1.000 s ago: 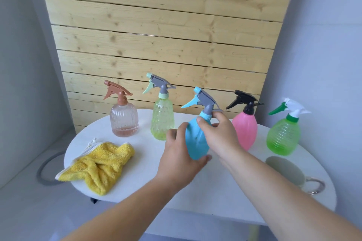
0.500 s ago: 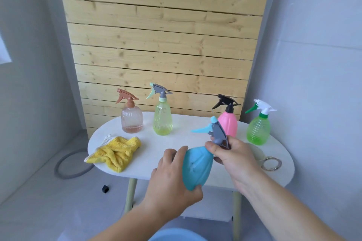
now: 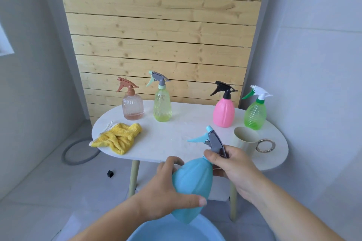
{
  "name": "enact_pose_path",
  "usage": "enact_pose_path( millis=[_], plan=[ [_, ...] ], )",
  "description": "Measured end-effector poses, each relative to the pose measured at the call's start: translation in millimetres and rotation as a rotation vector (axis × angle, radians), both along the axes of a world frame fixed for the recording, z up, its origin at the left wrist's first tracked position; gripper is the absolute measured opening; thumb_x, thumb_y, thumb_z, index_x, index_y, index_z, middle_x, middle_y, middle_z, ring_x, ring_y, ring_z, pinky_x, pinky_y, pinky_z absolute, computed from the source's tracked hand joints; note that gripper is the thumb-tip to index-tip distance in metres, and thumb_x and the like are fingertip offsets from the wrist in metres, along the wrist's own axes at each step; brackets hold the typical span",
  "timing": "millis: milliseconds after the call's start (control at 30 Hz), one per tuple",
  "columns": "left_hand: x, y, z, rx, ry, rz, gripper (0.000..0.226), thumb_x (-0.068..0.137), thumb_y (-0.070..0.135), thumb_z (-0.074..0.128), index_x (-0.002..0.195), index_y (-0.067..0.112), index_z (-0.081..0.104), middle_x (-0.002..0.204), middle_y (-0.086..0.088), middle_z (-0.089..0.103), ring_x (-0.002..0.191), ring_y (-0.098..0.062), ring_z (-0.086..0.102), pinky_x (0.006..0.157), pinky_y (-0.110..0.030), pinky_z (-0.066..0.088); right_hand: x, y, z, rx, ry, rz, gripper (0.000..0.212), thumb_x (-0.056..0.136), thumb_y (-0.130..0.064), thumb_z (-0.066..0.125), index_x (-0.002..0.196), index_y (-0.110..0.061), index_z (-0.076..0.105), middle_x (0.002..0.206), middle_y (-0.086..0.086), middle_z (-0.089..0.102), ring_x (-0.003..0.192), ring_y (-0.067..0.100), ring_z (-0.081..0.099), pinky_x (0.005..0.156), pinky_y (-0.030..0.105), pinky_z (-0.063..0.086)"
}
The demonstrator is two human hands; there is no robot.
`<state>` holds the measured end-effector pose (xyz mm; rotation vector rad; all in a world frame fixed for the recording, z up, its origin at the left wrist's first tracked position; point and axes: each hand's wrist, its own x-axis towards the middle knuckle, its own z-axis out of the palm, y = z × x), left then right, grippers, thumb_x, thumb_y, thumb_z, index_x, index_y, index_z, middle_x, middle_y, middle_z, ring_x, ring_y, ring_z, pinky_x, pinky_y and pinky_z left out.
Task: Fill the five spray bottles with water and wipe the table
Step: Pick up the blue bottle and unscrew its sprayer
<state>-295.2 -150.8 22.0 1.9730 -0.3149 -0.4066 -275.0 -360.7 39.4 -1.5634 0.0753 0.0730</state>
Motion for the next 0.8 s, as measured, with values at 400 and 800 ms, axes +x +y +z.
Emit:
enact_pose_path(
  millis=[400, 800],
  plan=[
    [7.5, -2.9, -2.1, -0.196, 0.288, -0.018, 0.078, 0.061, 0.045, 0.089, 0.126, 0.026, 0.048, 0.121, -0.008, 0.066, 0.098, -0.021, 0.074, 0.081, -0.037, 0.062, 4.4, 1.1, -1.9, 0.012, 0.003, 0.015, 0.015, 0.088, -0.015, 0.072, 0.095, -0.003, 0.067, 0.081, 0.002, 0.069, 0.076, 0.017, 0.071, 0.071, 0.034, 0.06],
    [11.1, -3.3, -3.9, -0.251, 0.361, -0.017, 0.072, 0.07, 0.04, 0.082, 0.133, 0.035, 0.048, 0.123, -0.009, 0.069, 0.106, -0.026, 0.072, 0.091, -0.041, 0.06, 9.2, -0.9, -6.2, 0.018, 0.007, -0.021, 0.015, 0.088, -0.02, 0.071, 0.095, -0.007, 0.067, 0.079, 0.0, 0.068, 0.076, 0.014, 0.069, 0.068, 0.029, 0.057]
  ],
)
